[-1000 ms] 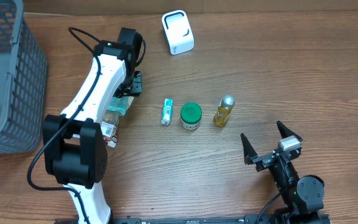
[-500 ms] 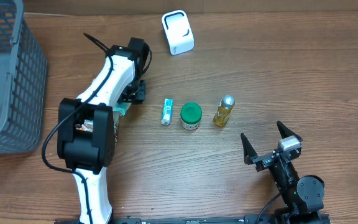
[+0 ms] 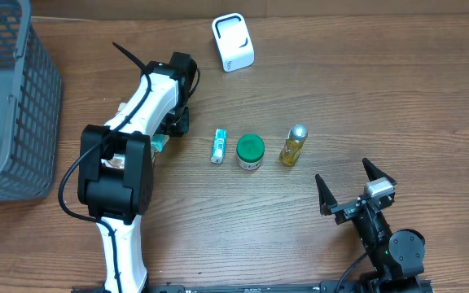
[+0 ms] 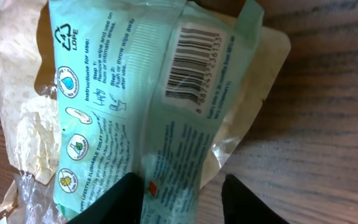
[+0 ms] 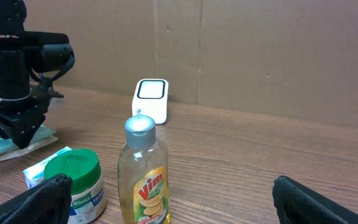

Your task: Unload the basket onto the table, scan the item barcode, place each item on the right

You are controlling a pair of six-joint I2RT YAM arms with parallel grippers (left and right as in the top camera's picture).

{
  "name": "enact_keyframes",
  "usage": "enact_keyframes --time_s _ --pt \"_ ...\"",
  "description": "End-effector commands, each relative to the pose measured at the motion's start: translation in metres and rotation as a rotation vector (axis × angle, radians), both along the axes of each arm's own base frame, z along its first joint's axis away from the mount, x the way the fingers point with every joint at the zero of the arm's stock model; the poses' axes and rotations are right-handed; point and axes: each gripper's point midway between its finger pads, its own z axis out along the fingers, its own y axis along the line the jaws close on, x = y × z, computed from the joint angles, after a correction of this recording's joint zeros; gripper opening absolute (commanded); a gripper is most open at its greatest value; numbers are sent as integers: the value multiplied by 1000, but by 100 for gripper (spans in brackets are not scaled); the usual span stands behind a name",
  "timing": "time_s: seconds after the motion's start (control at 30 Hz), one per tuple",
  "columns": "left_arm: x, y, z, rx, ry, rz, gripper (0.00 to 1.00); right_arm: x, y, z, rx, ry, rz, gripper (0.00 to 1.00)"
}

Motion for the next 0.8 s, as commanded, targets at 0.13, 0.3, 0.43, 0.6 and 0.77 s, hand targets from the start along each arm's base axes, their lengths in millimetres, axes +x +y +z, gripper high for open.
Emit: enact_keyframes --time_s 0.13,0.3,0.43,0.6,0.77 --pt "-3 -1 -19 13 17 -15 40 1 -2 -2 -3 -1 -13 100" --pt "-13 2 -36 17 29 -15 27 1 -2 -2 -3 -1 -13 100" --pt "-15 3 -36 22 35 -16 4 1 -2 -3 -3 -1 -13 100" --pt "0 0 -7 13 1 -14 4 1 -2 -2 -3 -1 -13 100" --pt "14 -13 21 -50 -26 -5 4 1 -2 -2 -3 -1 -13 100"
